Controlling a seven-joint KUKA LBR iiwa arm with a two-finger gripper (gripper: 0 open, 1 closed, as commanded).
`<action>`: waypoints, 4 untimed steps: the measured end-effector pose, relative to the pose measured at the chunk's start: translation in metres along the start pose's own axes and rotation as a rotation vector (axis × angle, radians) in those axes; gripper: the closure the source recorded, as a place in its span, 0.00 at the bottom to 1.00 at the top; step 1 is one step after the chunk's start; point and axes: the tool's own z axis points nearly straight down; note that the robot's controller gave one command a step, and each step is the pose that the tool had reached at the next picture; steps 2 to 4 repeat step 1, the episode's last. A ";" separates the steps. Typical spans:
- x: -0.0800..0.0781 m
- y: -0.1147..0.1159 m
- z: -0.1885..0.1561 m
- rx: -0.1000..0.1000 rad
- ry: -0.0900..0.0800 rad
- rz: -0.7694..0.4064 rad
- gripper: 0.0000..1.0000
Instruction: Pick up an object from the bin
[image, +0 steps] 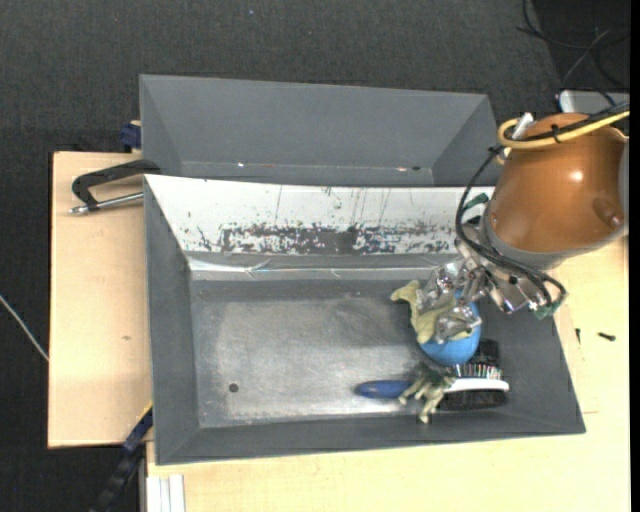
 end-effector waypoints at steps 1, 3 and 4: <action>-0.029 0.004 -0.068 -0.003 -0.002 -0.412 1.00; -0.029 0.004 -0.068 -0.003 -0.002 -0.412 1.00; -0.029 0.004 -0.068 -0.003 -0.002 -0.412 1.00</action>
Offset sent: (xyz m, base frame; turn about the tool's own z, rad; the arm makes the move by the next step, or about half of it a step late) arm 0.0207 0.0144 0.0653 -0.4123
